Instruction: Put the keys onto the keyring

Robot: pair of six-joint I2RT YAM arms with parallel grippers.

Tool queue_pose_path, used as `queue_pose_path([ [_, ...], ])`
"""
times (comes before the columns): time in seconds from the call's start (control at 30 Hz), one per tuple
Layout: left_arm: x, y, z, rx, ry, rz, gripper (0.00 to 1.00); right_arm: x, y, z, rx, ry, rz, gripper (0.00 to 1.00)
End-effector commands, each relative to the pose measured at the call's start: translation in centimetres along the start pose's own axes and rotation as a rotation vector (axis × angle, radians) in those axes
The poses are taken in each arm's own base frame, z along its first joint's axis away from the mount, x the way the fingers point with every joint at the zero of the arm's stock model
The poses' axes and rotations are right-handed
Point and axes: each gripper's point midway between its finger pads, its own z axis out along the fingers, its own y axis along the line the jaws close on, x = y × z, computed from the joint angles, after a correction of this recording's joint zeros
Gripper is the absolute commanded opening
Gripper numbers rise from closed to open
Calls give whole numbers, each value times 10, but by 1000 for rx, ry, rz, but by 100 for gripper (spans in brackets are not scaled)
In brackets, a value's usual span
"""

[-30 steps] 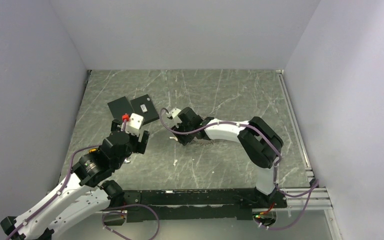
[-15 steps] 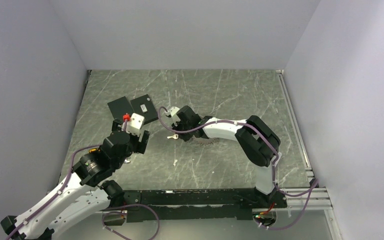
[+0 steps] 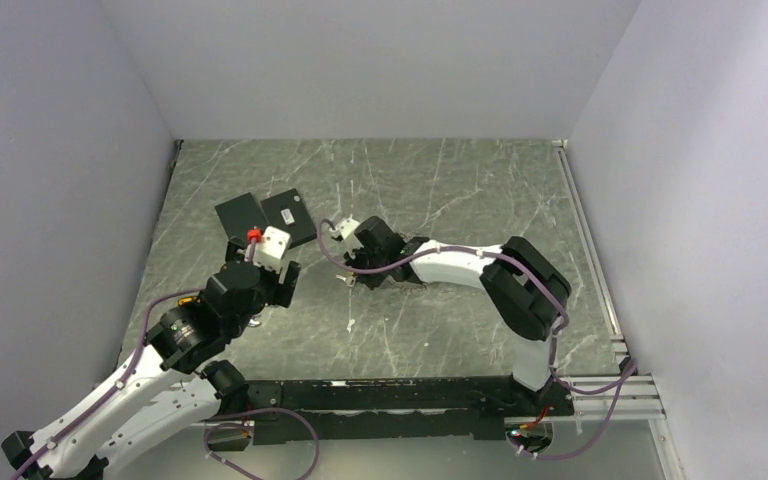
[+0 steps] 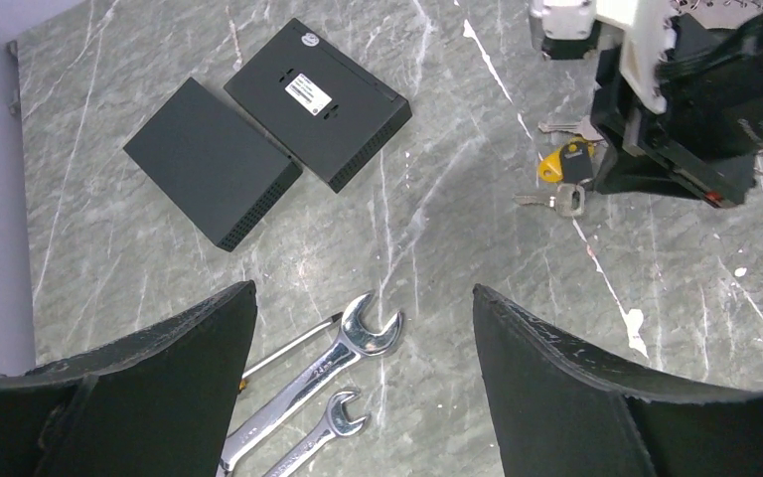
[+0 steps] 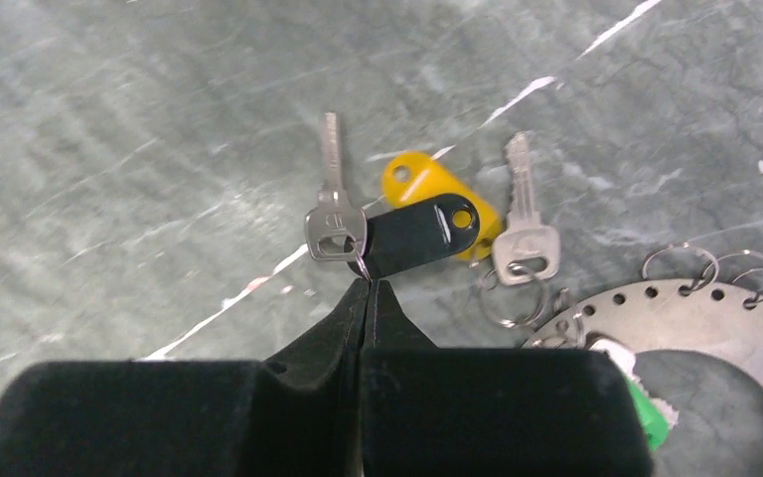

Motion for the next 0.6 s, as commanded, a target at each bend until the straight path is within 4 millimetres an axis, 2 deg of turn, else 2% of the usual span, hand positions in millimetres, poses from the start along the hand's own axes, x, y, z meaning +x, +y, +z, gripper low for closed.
queue_pose_path([
  [0.0,-7,-4,3,14,-21,0,84,-23,26,-30,-36,-88,-35,0],
  [0.2,-7,-5,3,17,-19,3,83,-11,38,-34,-72,-76,9,0],
  [0.57,-8,-7,1,40,-27,1,82,18,41,-28,-63,-6,81,0],
])
